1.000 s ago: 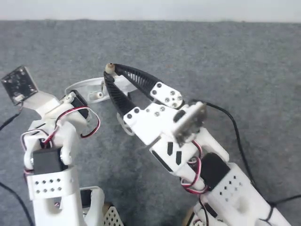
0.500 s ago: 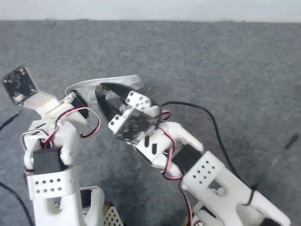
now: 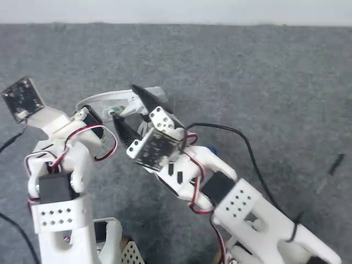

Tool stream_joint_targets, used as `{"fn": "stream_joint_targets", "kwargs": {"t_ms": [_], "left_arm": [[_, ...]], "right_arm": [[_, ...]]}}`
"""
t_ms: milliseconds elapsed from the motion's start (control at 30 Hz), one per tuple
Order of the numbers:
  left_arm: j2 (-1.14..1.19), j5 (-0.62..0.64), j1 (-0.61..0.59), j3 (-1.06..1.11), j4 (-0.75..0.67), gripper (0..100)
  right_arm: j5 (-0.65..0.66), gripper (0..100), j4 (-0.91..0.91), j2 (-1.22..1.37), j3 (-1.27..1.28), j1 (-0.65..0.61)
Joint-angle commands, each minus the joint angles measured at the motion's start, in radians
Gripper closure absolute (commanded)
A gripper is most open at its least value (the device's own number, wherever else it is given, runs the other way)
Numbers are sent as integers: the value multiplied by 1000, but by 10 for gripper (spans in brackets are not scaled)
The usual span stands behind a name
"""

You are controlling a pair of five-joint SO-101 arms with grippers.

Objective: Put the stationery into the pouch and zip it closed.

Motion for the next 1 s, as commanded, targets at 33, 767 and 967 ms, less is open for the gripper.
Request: {"fn": "stream_joint_targets", "kwargs": {"t_ms": [33, 767, 967], "left_arm": [[8, 12, -2, -4, -32, 990], [14, 12, 0, 1, -44, 990], [14, 12, -2, 1, -44, 990]], "right_arm": [[-20, 778, 68, -139, -14, -5], [-307, 956, 651, -443, -17, 145], [-379, 954, 805, -443, -17, 197]]}}
